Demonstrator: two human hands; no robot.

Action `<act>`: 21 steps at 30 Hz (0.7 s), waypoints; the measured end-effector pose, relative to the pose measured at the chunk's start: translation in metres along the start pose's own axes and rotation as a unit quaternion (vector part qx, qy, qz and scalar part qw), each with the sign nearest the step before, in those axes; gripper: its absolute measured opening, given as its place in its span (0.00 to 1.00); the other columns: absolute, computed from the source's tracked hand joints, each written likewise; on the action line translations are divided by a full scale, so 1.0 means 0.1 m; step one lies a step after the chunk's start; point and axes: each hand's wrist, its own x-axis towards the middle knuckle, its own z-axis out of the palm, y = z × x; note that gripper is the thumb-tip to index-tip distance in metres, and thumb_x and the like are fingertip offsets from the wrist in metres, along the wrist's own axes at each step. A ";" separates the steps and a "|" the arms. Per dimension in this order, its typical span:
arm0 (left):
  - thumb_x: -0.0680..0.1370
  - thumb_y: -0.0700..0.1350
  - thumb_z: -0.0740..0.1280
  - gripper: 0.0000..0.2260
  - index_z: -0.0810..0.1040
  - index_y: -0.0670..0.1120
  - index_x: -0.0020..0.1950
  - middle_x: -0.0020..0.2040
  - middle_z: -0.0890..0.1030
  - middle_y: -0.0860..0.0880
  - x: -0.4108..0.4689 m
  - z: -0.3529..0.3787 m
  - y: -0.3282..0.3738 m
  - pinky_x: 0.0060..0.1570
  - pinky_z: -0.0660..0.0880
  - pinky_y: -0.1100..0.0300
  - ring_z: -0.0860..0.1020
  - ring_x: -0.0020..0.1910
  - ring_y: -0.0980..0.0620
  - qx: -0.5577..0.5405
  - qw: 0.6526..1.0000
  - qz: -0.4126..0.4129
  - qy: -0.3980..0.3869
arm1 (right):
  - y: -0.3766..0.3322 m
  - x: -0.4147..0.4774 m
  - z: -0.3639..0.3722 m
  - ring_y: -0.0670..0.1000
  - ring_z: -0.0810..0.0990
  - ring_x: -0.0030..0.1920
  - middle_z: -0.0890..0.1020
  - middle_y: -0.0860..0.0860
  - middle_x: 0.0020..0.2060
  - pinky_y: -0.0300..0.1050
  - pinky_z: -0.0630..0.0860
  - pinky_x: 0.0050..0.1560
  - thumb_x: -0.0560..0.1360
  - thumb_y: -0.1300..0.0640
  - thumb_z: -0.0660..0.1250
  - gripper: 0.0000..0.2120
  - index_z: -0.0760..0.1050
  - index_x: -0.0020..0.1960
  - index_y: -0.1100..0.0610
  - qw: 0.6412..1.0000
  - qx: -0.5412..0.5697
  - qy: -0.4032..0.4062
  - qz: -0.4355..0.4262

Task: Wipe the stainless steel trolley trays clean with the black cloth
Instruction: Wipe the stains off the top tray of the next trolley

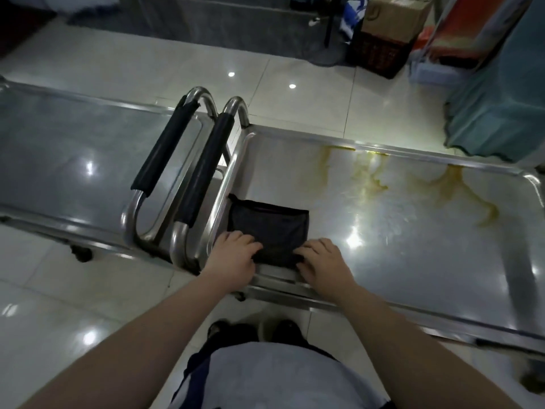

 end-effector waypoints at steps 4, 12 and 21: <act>0.82 0.52 0.58 0.22 0.65 0.54 0.77 0.78 0.62 0.47 0.39 -0.02 0.10 0.74 0.58 0.49 0.59 0.76 0.44 -0.101 0.994 -0.045 0.025 | 0.22 0.04 -0.01 0.61 0.74 0.60 0.79 0.56 0.58 0.53 0.70 0.62 0.75 0.62 0.67 0.15 0.79 0.61 0.58 0.988 0.024 0.043 0.144; 0.75 0.74 0.38 0.30 0.37 0.69 0.75 0.80 0.37 0.52 1.03 0.40 0.38 0.63 0.29 0.26 0.33 0.76 0.39 -0.060 0.987 -0.140 -0.048 | 0.62 0.65 0.12 0.55 0.43 0.79 0.51 0.48 0.80 0.62 0.38 0.75 0.83 0.48 0.48 0.24 0.52 0.79 0.45 0.969 -0.089 -0.034 0.230; 0.73 0.76 0.39 0.33 0.40 0.68 0.76 0.81 0.42 0.51 0.53 0.71 0.30 0.64 0.34 0.24 0.37 0.78 0.39 -0.035 0.985 -0.166 0.028 | 0.82 0.79 0.43 0.59 0.37 0.78 0.44 0.44 0.80 0.65 0.31 0.72 0.79 0.35 0.36 0.27 0.41 0.78 0.36 0.955 -0.139 -0.055 0.254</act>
